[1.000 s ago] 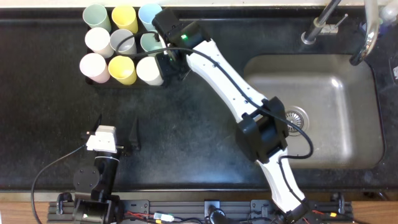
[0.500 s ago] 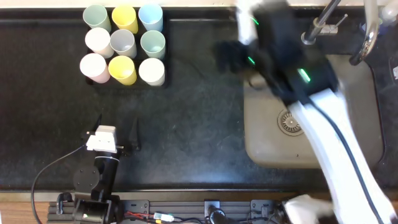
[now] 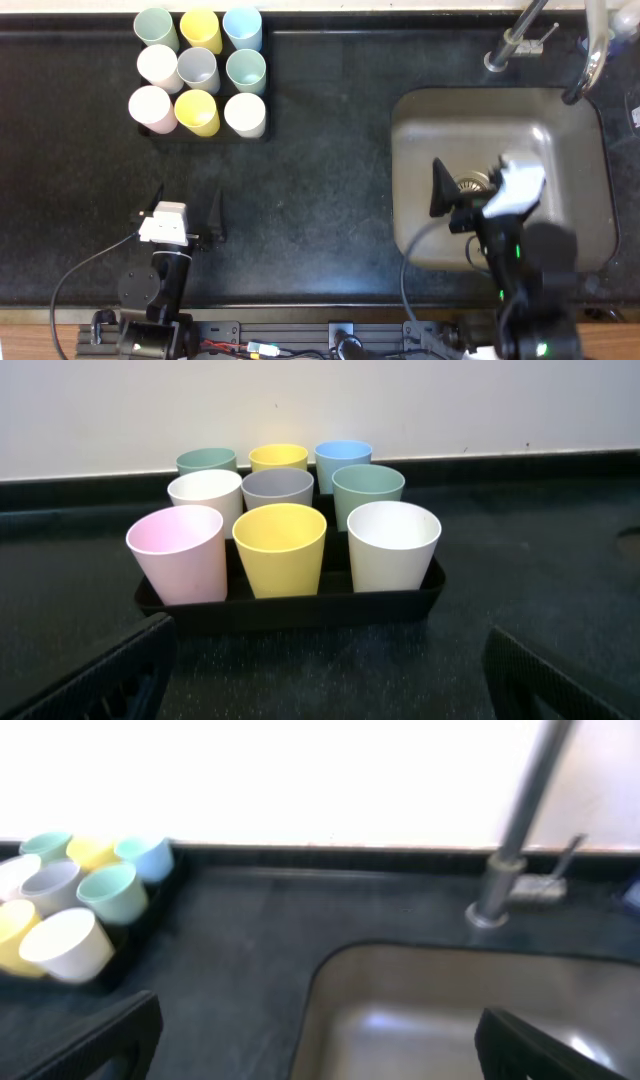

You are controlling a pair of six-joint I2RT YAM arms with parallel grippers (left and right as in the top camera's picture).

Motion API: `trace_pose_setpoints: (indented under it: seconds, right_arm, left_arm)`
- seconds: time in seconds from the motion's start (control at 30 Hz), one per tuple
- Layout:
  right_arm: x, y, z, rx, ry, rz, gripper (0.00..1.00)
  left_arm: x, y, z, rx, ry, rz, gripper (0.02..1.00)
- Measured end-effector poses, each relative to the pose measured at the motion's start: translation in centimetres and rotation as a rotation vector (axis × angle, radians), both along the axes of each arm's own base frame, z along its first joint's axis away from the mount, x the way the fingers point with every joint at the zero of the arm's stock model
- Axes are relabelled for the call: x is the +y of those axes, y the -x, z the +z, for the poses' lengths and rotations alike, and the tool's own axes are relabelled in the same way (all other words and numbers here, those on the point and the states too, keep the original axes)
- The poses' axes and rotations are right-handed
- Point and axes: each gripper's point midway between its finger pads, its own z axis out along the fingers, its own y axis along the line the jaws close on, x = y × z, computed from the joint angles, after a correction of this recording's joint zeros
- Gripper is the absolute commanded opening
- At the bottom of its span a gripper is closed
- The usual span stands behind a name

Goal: Store Cups

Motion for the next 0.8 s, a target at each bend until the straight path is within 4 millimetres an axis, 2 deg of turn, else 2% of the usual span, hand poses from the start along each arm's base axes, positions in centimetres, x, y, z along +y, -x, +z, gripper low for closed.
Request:
trace_pose_setpoints:
  seconds: [0.17,0.3,0.43,0.57,0.73,0.8]
  right_arm:
    - [-0.3,1.8,0.2,-0.232,-0.023,-0.004,0.998]
    - [-0.3,2.1,-1.7,-0.331,-0.033,-0.004,0.998]
    - [-0.3,1.5,-3.2,-0.394,-0.037,-0.004,0.998]
    - [-0.2,0.9,-5.2,-0.396,-0.037,-0.004,0.996]
    - [-0.2,0.5,-9.7,-0.232,-0.021,-0.004,0.998]
    - [-0.2,0.5,-9.9,-0.223,-0.019,-0.004,0.996]
  left_arm:
    - [0.0,0.0,0.0,0.001,-0.001,0.0,1.0]
    - [0.0,0.0,0.0,0.001,0.0,0.0,1.0]
    - [0.0,0.0,0.0,0.001,0.0,0.0,1.0]
    - [0.0,0.0,0.0,0.001,0.0,0.0,1.0]
    - [0.0,0.0,0.0,0.001,0.0,0.0,1.0]
    - [0.0,0.0,0.0,0.001,0.0,0.0,1.0]
